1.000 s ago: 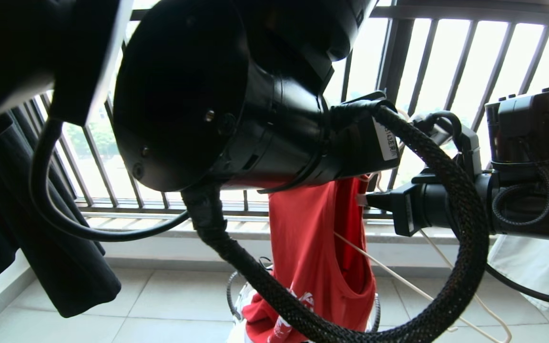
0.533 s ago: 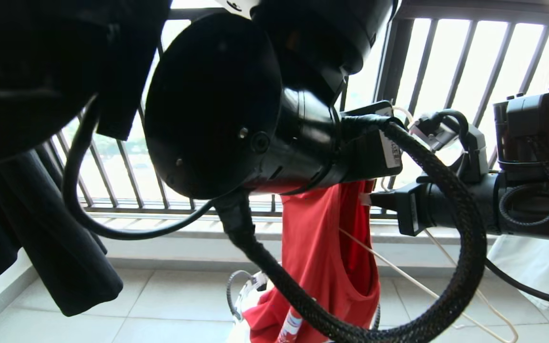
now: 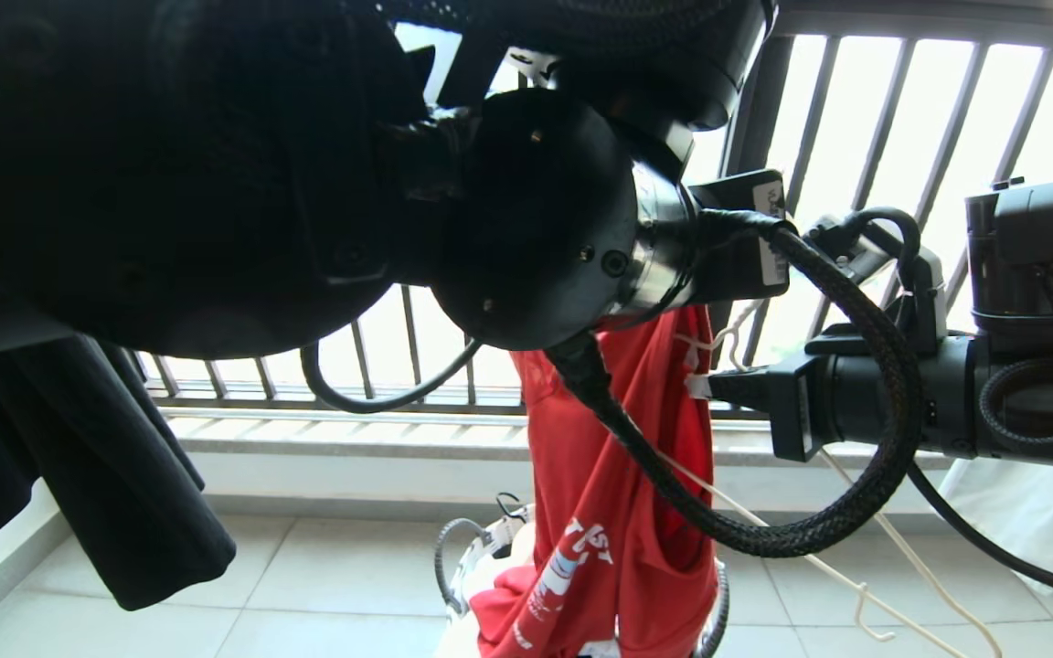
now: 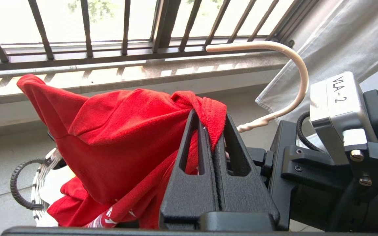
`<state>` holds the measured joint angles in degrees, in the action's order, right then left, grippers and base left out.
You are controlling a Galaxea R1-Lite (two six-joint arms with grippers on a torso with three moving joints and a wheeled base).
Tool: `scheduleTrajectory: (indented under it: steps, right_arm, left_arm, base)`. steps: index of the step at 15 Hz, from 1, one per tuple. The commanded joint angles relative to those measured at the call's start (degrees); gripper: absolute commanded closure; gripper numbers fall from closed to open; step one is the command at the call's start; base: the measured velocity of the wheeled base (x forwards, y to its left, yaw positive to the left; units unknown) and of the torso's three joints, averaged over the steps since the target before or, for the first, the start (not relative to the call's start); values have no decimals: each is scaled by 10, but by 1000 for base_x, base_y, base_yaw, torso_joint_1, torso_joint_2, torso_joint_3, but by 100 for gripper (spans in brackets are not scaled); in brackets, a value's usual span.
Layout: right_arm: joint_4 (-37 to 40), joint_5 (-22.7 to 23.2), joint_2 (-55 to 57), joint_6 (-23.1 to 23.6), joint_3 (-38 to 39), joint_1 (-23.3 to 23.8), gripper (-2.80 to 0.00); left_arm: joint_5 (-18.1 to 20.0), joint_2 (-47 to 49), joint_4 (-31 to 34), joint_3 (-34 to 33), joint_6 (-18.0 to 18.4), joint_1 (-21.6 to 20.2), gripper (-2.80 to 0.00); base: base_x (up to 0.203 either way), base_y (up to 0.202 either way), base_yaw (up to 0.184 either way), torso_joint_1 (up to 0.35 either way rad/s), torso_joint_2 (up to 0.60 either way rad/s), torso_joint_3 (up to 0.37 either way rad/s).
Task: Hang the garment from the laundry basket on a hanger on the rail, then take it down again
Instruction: Hang the clothes on the clothes rack
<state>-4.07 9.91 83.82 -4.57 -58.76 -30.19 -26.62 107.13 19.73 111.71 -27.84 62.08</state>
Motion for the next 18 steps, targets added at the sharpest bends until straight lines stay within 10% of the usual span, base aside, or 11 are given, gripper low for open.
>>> scheduleTrajectory:
  steps: [1,14,15,16,18]
  right_arm:
    - [-11,11,-8,-10,5,-4,0]
    - [-34,37,-6,-15,15,-3,0]
    - [-34,37,-7,-14,15,-3,0]
    - [-34,37,-8,-14,15,-3,0]
    - [-34,37,-8,-14,15,-3,0]
  left_arm:
    - [-1,14,-3,0,18,13,0]
    - [15,-3,0,-5,65,58,0]
    - [15,-2,0,-5,66,58,-43]
    - [15,-3,0,-5,66,58,-280]
    - [14,-5,3,-5,66,59,-280]
  base:
    - [0,0,0,0,0,0]
    - [0,0,0,0,0,0]
    - [0,0,0,0,0,0]
    - [0,0,0,0,0,0]
    - [0,0,0,0,0,0]
